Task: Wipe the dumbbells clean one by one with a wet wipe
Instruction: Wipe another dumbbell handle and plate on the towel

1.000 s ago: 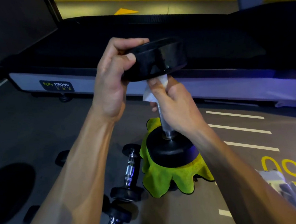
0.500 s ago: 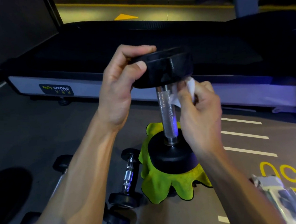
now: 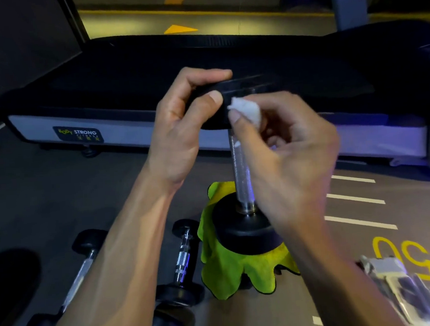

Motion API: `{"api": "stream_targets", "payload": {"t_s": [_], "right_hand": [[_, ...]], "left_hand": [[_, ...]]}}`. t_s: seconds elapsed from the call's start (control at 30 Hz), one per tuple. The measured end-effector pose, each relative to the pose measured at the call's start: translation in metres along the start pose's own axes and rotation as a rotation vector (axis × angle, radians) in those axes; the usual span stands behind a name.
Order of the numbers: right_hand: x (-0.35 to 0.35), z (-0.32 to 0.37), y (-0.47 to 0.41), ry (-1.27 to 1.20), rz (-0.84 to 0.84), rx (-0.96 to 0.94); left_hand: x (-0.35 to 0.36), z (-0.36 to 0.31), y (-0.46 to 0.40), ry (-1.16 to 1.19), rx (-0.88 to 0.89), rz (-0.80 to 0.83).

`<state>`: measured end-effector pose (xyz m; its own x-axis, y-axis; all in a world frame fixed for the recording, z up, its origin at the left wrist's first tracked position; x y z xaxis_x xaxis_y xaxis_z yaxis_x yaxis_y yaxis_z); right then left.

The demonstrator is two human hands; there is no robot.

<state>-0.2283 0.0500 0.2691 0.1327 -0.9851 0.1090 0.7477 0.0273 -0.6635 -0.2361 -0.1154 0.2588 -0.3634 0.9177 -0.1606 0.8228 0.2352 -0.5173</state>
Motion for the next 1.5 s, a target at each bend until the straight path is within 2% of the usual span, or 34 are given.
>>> {"api": "stream_targets", "payload": {"t_s": [0.1, 0.27, 0.53, 0.7, 0.87, 1.03, 1.23, 1.4, 1.5], "right_hand": [[0.004, 0.001, -0.003, 0.092, 0.045, -0.071], [-0.015, -0.015, -0.029, -0.025, -0.115, -0.014], [0.011, -0.012, 0.004, 0.036, 0.108, -0.130], [-0.005, -0.058, 0.033, -0.002, 0.219, 0.153], [-0.016, -0.077, 0.025, -0.032, 0.372, 0.380], [-0.031, -0.089, 0.050, 0.048, 0.534, 0.530], [-0.010, -0.089, 0.047, 0.070, 0.596, 0.498], [-0.014, -0.090, 0.055, 0.045, 0.524, 0.476], [-0.018, -0.090, 0.057, 0.051, 0.498, 0.478]], "left_hand": [[-0.004, 0.003, 0.000, -0.033, -0.009, -0.003], [-0.007, 0.006, 0.003, -0.005, -0.033, -0.034], [-0.018, 0.008, 0.006, 0.005, -0.052, -0.058], [-0.020, 0.008, 0.007, -0.004, -0.065, -0.077], [-0.016, 0.008, 0.006, -0.009, -0.054, -0.067], [-0.016, 0.012, 0.007, 0.004, -0.051, -0.091], [-0.016, 0.012, 0.006, 0.001, -0.041, -0.107], [-0.006, 0.018, 0.019, -0.022, -0.033, -0.074], [0.006, 0.047, 0.051, 0.055, -0.240, -0.036]]}}
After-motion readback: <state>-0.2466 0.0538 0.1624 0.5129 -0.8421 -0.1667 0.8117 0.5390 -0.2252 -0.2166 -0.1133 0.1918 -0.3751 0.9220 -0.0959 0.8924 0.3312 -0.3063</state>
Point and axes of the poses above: each hand's wrist, its own y-axis away from the middle knuckle, its own x-axis out of the palm, z = x × y, the point moved 7 cm from there along -y, towards the middle knuckle, and after that the axes turned 14 degrees about -y, right-handed, at the moved point
